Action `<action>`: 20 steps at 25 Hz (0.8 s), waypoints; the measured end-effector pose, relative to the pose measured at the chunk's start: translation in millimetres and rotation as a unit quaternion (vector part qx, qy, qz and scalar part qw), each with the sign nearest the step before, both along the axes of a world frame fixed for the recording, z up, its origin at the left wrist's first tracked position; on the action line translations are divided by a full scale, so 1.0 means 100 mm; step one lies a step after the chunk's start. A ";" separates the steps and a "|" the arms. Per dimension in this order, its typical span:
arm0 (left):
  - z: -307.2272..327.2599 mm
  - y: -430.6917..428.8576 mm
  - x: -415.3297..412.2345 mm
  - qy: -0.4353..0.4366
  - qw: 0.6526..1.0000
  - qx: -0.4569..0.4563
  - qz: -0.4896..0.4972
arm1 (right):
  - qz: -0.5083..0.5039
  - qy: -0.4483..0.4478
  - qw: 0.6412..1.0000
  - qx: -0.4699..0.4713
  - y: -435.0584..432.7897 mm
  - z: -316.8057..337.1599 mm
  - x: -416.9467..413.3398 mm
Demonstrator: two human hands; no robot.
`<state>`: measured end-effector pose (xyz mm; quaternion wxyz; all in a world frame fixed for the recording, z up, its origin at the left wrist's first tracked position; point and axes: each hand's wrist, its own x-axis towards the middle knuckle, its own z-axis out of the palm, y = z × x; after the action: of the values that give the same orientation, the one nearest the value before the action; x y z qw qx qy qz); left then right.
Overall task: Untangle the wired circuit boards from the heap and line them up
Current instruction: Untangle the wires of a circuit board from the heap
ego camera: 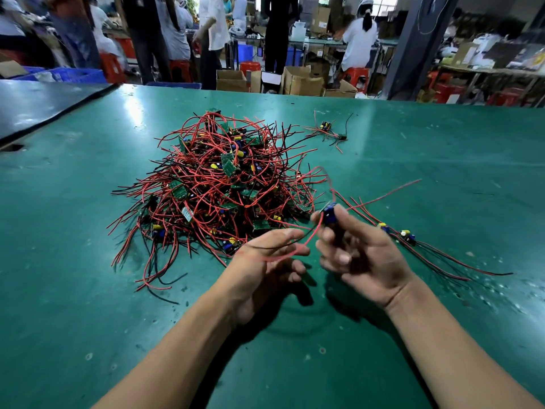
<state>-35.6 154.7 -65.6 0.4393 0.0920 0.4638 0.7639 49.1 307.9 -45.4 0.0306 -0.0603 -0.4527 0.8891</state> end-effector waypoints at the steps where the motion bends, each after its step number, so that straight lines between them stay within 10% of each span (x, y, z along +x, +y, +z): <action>1: -0.01 0.01 -0.02 0.001 1.000 -0.003 -0.008 | 0.038 -0.013 0.999 0.022 -0.04 -0.01 0.01; 8: -0.01 0.03 0.03 0.053 0.999 0.011 0.010 | 0.025 -0.084 0.971 0.221 -0.13 -0.08 -0.02; 20: 0.06 -0.01 0.06 0.046 0.999 0.002 0.026 | -0.008 -0.088 0.983 0.159 0.05 -0.16 -0.06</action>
<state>-29.6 154.1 -59.2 0.3977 0.1161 0.4839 0.7709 42.9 312.7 -61.0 0.0071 -0.1360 -0.5886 0.7969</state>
